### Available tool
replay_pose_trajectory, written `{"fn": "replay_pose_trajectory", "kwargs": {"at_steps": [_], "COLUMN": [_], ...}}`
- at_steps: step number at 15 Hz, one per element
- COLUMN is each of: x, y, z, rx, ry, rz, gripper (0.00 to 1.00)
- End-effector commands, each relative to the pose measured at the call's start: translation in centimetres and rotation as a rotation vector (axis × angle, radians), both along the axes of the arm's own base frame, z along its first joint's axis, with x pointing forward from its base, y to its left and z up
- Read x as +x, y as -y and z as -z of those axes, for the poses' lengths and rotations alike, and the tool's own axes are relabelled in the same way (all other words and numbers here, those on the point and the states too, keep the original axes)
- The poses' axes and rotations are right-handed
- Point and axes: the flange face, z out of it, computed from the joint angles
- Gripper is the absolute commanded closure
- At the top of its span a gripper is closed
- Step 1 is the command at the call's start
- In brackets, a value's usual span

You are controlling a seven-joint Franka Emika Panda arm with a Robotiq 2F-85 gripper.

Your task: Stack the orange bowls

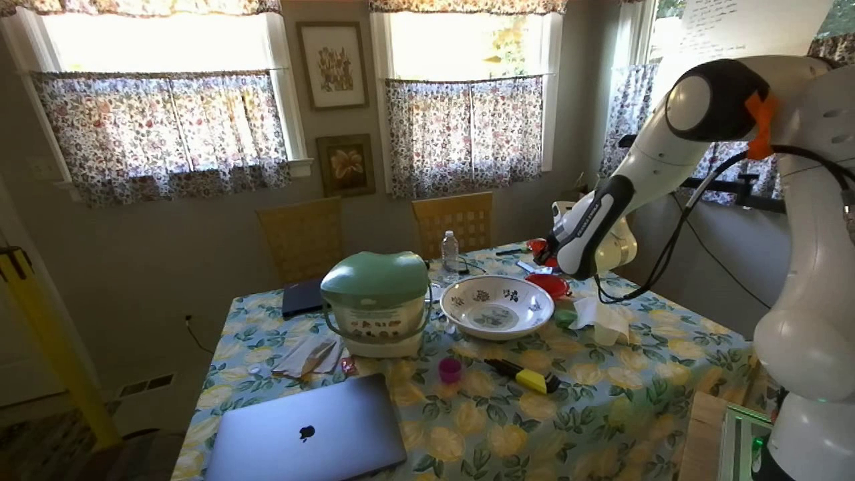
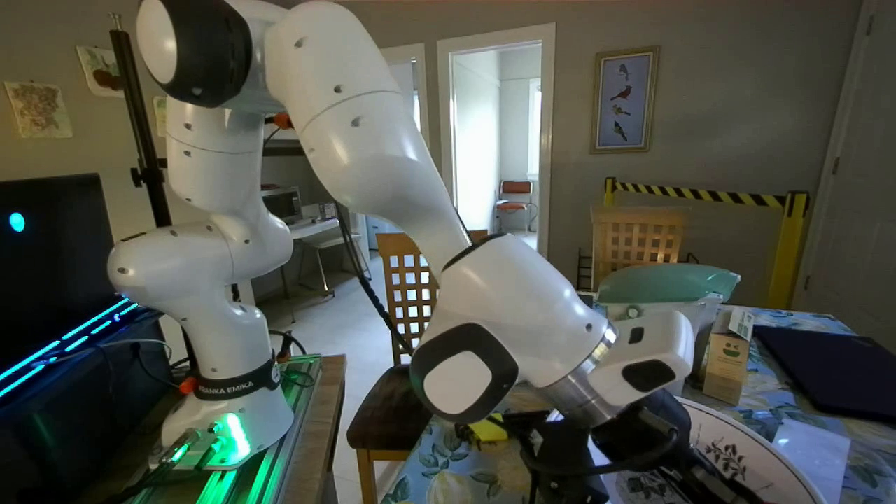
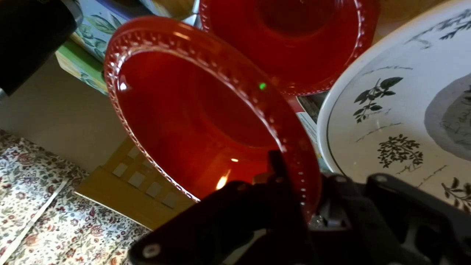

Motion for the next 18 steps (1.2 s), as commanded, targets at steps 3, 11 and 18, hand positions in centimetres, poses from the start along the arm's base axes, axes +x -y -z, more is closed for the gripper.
{"fn": "replay_pose_trajectory", "kwargs": {"at_steps": [3, 11, 18], "x": [1.8, 1.7, 2.7], "y": [0.8, 1.7, 1.0], "z": [3.3, 6.2, 3.3], "rx": [0.029, 0.059, 0.035], "ry": [0.005, -0.028, 0.034], "rz": [-0.015, -0.008, -0.048], "gripper": [0.98, 0.89, 0.27]}}
